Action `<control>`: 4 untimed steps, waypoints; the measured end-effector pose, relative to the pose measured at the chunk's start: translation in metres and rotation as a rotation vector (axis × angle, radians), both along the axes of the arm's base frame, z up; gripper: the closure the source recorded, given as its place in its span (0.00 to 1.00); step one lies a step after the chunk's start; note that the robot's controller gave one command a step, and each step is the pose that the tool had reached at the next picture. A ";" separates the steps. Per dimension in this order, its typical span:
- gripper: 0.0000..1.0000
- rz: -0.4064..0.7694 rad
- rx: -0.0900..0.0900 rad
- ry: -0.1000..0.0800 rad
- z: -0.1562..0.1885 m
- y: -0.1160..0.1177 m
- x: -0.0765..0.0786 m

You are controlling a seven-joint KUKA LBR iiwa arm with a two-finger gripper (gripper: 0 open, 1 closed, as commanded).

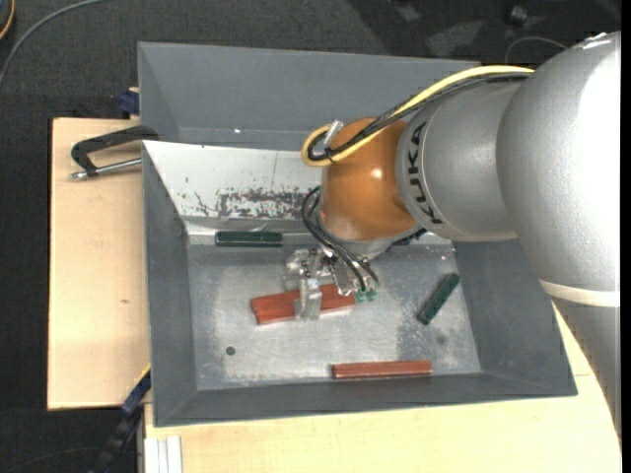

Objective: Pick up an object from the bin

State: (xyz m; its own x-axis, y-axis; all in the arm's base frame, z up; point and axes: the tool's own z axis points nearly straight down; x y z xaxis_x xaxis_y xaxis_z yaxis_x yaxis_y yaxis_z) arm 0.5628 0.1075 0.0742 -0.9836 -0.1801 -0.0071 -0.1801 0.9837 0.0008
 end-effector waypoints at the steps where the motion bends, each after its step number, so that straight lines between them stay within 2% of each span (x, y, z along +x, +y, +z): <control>1: 1.00 0.256 -0.001 -0.008 0.128 -0.005 0.001; 2: 0.00 0.255 -0.001 -0.001 0.125 -0.005 0.000; 3: 0.00 0.596 -0.002 0.009 -0.006 -0.007 -0.002; 4: 1.00 0.594 -0.003 0.004 -0.003 -0.006 -0.001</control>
Offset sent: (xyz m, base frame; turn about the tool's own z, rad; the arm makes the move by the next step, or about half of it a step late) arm -0.0017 -0.0060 0.1233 -0.2560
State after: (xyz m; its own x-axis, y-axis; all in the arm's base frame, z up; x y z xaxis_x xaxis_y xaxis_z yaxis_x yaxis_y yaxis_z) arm 0.5622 0.1010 0.0711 -0.7145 -0.6996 -0.0022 -0.6996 0.7145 0.0004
